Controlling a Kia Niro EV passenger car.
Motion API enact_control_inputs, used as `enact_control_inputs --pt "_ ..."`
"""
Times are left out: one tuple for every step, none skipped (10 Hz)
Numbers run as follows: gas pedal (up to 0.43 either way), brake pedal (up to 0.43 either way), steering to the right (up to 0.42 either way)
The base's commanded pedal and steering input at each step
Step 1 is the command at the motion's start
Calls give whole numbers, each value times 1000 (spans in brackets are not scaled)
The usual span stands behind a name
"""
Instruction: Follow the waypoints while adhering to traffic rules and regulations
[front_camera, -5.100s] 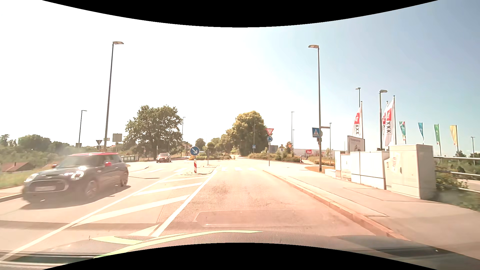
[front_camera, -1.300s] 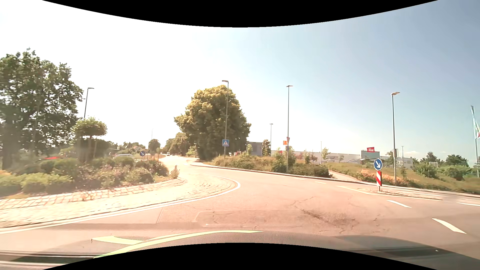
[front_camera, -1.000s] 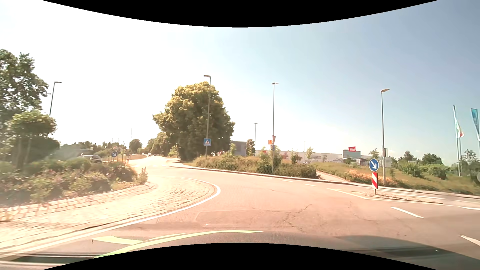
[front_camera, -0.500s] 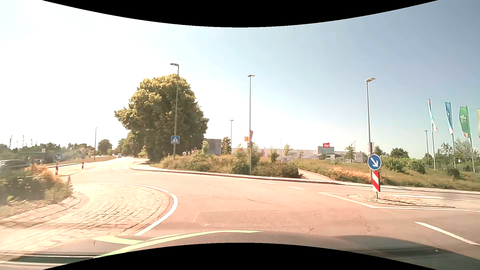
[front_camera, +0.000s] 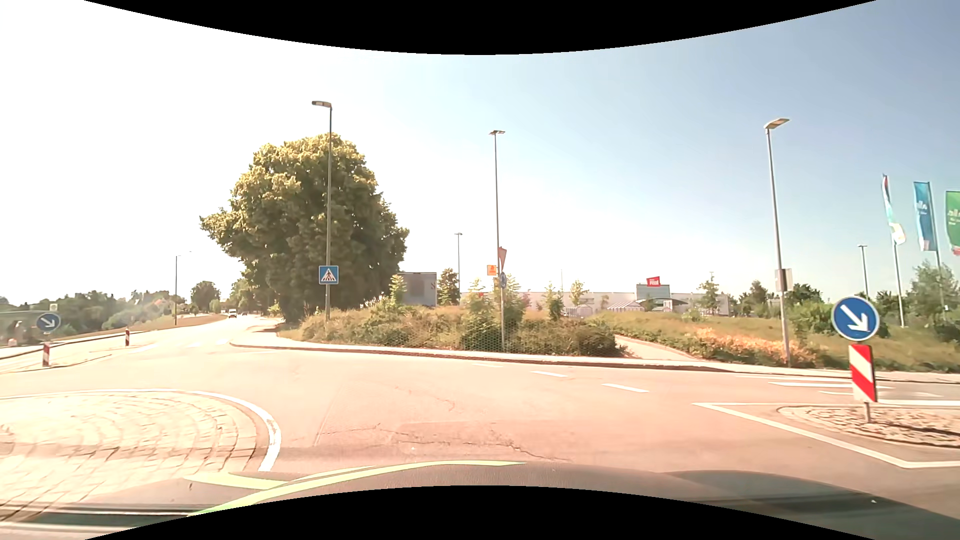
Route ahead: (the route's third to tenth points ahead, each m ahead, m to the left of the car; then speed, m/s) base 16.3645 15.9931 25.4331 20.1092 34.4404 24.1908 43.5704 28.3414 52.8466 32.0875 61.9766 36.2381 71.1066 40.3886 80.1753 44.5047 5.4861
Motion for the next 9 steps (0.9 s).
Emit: enact_control_inputs --pt "79 0 -150" --pt "79 0 -172" --pt "79 0 -199" --pt "79 0 -215" --pt "79 0 -234" --pt "79 0 -250" --pt "79 0 -265" --pt "79 0 -283" --pt "79 0 -299"
